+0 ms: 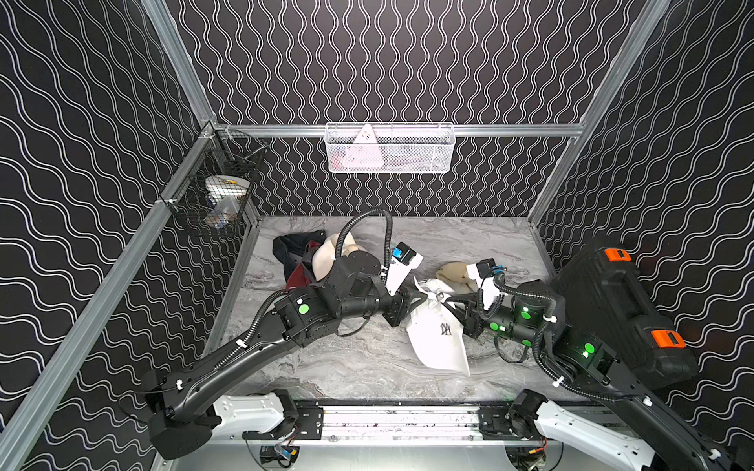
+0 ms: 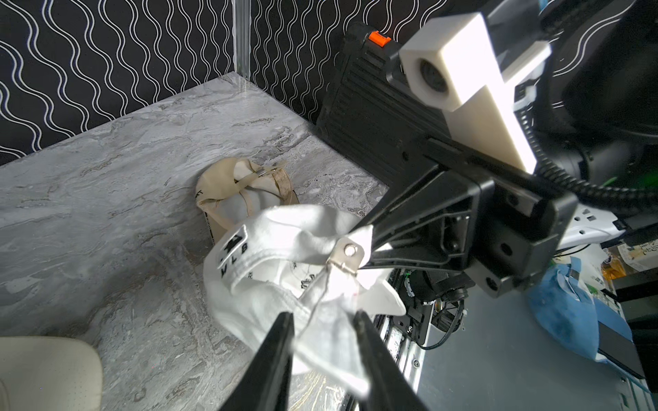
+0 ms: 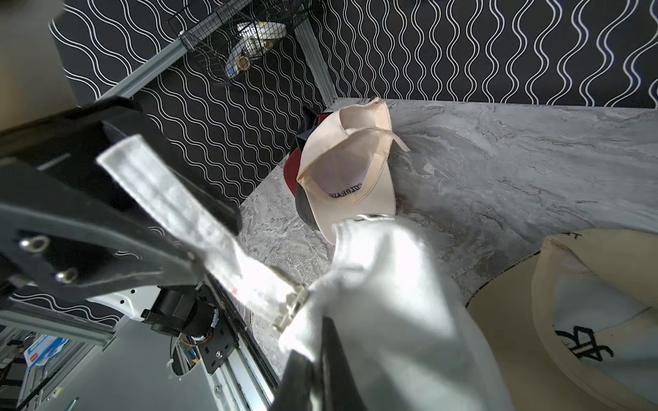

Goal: Open the adjustable buckle of the baseball cap
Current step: Open the adjustable buckle on the baseball cap, then pull the adjustable strap on the baseball cap.

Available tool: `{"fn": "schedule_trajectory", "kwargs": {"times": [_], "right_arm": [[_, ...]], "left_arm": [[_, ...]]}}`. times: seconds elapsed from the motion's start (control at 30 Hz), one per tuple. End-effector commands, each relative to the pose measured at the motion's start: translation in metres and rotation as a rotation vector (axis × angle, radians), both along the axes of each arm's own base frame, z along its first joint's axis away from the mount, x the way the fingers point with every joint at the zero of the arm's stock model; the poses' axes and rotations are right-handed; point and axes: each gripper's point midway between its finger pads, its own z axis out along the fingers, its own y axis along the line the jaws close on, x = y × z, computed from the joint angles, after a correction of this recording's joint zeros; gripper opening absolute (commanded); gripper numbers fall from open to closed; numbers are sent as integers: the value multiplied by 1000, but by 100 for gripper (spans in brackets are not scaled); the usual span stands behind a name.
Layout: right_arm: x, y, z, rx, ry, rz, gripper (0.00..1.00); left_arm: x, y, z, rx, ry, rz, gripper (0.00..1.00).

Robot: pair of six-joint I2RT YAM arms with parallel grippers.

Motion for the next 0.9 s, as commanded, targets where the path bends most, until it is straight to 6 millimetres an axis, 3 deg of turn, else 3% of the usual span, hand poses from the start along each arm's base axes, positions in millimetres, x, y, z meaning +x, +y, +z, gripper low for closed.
{"fn": "schedule_trajectory", "kwargs": {"times": [0.0,0.27,0.87], "right_arm": [[3,-2,15,45,-23,-25,0],[3,-5,26,82,-30,-46,0],[-4,4,35,135,-11,14,0]], "left_arm": [[2,2,2,-10,-35,9,35],[0,-4,-8,-6,-16,-18,39],[6,-28,-2,-88,-21,-67,53]]}}
